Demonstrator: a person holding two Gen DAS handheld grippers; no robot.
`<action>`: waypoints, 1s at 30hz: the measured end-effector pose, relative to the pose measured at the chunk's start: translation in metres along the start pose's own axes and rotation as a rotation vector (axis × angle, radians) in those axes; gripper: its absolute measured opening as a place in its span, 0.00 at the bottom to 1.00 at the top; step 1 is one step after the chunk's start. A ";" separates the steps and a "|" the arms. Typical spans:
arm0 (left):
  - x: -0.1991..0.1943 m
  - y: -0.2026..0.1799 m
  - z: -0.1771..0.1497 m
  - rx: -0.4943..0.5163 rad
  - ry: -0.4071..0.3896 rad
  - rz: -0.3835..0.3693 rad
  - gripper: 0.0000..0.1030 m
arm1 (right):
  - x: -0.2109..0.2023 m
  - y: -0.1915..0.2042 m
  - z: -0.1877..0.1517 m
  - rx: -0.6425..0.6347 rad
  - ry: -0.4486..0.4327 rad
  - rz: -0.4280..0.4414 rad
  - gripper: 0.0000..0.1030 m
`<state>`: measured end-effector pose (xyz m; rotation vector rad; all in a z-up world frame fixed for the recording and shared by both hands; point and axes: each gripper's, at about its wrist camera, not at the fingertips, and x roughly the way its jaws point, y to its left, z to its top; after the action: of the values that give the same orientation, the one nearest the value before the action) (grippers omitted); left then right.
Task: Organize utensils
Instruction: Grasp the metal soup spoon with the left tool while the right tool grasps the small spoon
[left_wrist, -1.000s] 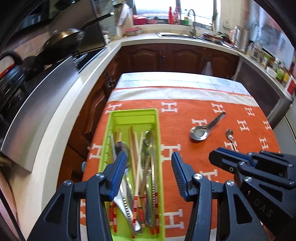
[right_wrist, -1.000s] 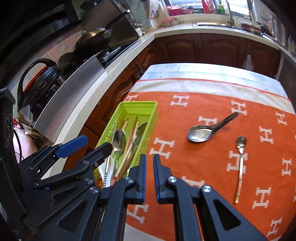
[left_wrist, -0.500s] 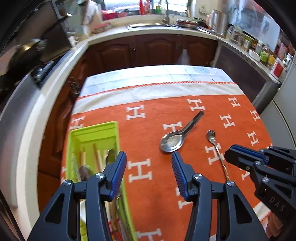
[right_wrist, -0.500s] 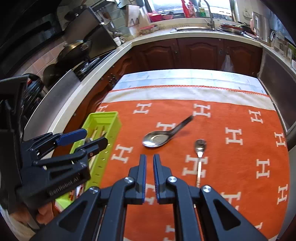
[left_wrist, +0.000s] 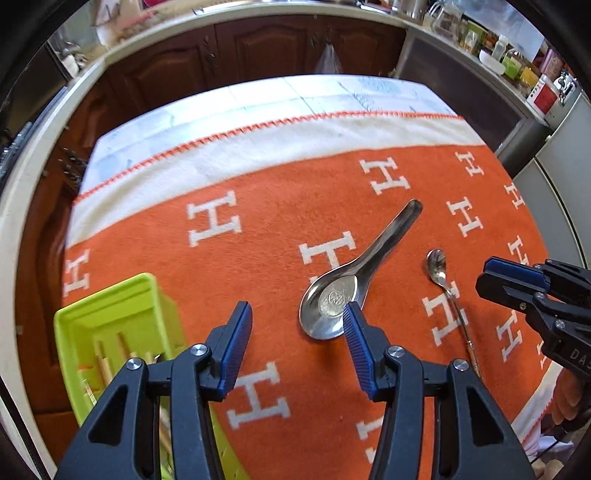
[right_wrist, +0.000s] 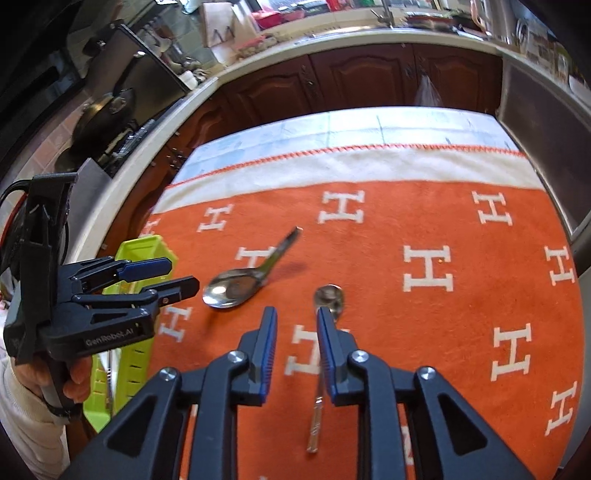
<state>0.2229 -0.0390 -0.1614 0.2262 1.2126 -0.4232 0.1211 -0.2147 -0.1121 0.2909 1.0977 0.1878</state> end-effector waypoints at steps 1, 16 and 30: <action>0.004 0.000 0.001 0.004 0.006 -0.002 0.48 | 0.005 -0.004 0.000 0.006 0.009 0.000 0.22; 0.043 -0.003 0.014 0.037 0.054 0.005 0.52 | 0.046 -0.021 -0.005 -0.030 0.019 -0.053 0.22; 0.044 -0.017 0.013 0.098 -0.002 -0.004 0.57 | 0.052 0.001 -0.014 -0.175 -0.027 -0.060 0.07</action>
<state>0.2394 -0.0677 -0.1978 0.3074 1.1917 -0.4869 0.1312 -0.1968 -0.1616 0.1037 1.0544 0.2245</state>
